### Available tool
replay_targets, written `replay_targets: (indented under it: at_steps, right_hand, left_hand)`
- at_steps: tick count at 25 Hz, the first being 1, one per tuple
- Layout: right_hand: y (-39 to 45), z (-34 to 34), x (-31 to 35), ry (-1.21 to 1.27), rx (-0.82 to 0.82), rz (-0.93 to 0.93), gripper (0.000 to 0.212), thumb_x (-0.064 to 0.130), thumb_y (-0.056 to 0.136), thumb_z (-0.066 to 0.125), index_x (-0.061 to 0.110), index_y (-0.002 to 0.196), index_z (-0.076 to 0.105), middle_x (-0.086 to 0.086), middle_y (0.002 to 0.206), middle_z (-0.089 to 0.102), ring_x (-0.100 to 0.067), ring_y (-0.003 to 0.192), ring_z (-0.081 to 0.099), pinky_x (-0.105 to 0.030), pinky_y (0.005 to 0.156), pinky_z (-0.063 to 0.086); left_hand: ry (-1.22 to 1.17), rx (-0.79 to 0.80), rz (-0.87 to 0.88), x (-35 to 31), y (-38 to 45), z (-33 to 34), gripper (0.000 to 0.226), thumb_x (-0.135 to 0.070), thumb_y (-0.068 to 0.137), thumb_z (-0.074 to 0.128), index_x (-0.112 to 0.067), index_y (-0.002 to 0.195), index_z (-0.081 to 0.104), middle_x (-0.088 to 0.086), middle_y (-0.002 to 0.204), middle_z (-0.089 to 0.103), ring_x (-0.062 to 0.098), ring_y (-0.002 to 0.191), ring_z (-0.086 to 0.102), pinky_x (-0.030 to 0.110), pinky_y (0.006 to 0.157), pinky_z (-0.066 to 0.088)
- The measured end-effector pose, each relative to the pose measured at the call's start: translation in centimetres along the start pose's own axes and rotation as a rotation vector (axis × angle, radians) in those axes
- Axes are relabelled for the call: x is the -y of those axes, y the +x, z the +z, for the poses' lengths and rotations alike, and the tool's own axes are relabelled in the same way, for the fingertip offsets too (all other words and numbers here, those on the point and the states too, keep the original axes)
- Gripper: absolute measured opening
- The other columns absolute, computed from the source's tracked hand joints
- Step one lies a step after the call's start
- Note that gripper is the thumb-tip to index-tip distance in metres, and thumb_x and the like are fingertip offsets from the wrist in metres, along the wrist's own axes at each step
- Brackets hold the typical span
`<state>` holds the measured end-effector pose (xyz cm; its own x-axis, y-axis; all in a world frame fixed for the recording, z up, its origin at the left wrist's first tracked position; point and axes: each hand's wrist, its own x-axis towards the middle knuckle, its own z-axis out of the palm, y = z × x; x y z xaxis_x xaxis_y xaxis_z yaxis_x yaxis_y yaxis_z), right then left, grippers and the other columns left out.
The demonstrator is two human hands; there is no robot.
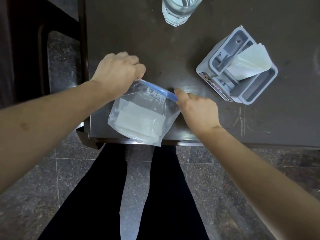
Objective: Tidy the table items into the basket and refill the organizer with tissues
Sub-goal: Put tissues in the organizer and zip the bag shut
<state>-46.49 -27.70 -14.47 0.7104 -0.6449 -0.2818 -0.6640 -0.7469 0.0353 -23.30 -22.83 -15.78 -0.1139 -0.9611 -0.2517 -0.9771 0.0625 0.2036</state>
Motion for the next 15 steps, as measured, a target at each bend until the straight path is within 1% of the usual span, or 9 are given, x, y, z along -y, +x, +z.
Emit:
replay_targets:
  at_steps: [3, 4, 5, 7, 9, 10, 13, 14, 15]
  right_hand:
    - [1.4, -0.7, 0.0, 0.247, 0.220, 0.218, 0.018, 0.011, 0.079, 0.069, 0.013, 0.096, 0.065, -0.009, 0.095, 0.060, -0.031, 0.079, 0.059, -0.029, 0.054, 0.038]
    - [1.9, -0.4, -0.1, 0.290, 0.216, 0.253, 0.014, 0.010, 0.082, 0.065, 0.012, 0.095, 0.065, -0.010, 0.099, 0.058, -0.032, 0.084, 0.057, -0.031, 0.057, 0.039]
    - [2.0, -0.3, 0.1, 0.297, 0.190, 0.253, 0.011, 0.006, 0.079, 0.063, 0.011, 0.089, 0.065, -0.011, 0.095, 0.058, -0.033, 0.080, 0.058, -0.030, 0.055, 0.037]
    - [1.4, -0.3, 1.0, 0.184, 0.065, 0.113, 0.016, -0.003, 0.059, 0.068, 0.008, 0.068, 0.060, -0.011, 0.071, 0.059, -0.031, 0.057, 0.059, -0.025, 0.046, 0.027]
    - [0.5, -0.2, 2.1, -0.053, -0.004, -0.040, 0.025, 0.002, 0.043, 0.074, 0.013, 0.056, 0.056, -0.004, 0.056, 0.055, -0.024, 0.043, 0.053, -0.020, 0.043, 0.020]
    - [0.1, -0.1, 2.3, -0.079, -0.005, -0.070, 0.027, 0.004, 0.040, 0.077, 0.015, 0.053, 0.056, -0.002, 0.053, 0.053, -0.021, 0.041, 0.051, -0.019, 0.042, 0.019]
    - [-0.1, 0.0, 2.5, 0.081, 0.062, -0.063, 0.030, 0.009, 0.042, 0.088, 0.010, 0.048, 0.059, -0.005, 0.052, 0.054, -0.024, 0.039, 0.051, -0.016, 0.037, 0.026]
    - [0.0, -0.1, 2.4, 0.121, 0.099, -0.037, 0.029, 0.012, 0.049, 0.089, 0.007, 0.053, 0.061, -0.007, 0.056, 0.056, -0.027, 0.043, 0.055, -0.019, 0.038, 0.029]
    - [0.0, -0.4, 2.4, 0.167, 0.171, 0.007, 0.024, 0.014, 0.061, 0.085, 0.006, 0.065, 0.063, -0.010, 0.067, 0.060, -0.031, 0.056, 0.060, -0.023, 0.043, 0.033]
  left_hand:
    - [0.012, -0.056, 0.068, -0.1, -1.0, 0.8, 0.013, 0.007, 0.071, 0.060, -0.002, 0.081, 0.062, 0.017, 0.081, 0.061, 0.038, 0.072, 0.052, 0.037, 0.054, 0.037]
    - [-0.002, -0.056, 0.093, 0.0, -1.3, 1.0, 0.015, 0.008, 0.073, 0.061, -0.001, 0.084, 0.064, 0.017, 0.087, 0.064, 0.039, 0.074, 0.053, 0.039, 0.054, 0.042]
    - [-0.014, -0.050, 0.119, 0.1, -1.6, 1.2, 0.017, 0.008, 0.075, 0.061, 0.000, 0.088, 0.066, 0.018, 0.093, 0.066, 0.039, 0.076, 0.055, 0.041, 0.055, 0.047]
    - [-0.027, -0.049, 0.139, 0.3, -2.3, 1.3, 0.014, 0.004, 0.078, 0.064, 0.001, 0.091, 0.068, 0.018, 0.103, 0.069, 0.040, 0.077, 0.059, 0.044, 0.058, 0.052]
    - [-0.036, -0.029, 0.092, 0.0, -3.1, 1.4, 0.010, -0.002, 0.082, 0.065, 0.001, 0.089, 0.071, 0.017, 0.109, 0.068, 0.041, 0.078, 0.061, 0.046, 0.058, 0.054]
    - [-0.043, -0.005, 0.052, -0.4, -3.3, 1.3, 0.011, -0.004, 0.083, 0.064, 0.001, 0.089, 0.072, 0.016, 0.110, 0.068, 0.041, 0.079, 0.060, 0.046, 0.059, 0.054]
    - [-0.084, 0.077, -0.067, -1.2, -3.0, 0.7, 0.005, 0.000, 0.082, 0.061, 0.001, 0.086, 0.064, 0.018, 0.090, 0.061, 0.037, 0.074, 0.055, 0.041, 0.055, 0.047]
    - [-0.096, 0.077, -0.101, -1.2, -2.7, 0.6, 0.007, 0.002, 0.080, 0.060, -0.001, 0.086, 0.059, 0.016, 0.084, 0.057, 0.035, 0.071, 0.052, 0.039, 0.052, 0.042]
    - [-0.094, 0.075, -0.119, -1.3, -2.6, 0.5, 0.011, 0.003, 0.079, 0.059, -0.003, 0.088, 0.055, 0.015, 0.080, 0.054, 0.034, 0.071, 0.050, 0.037, 0.051, 0.037]
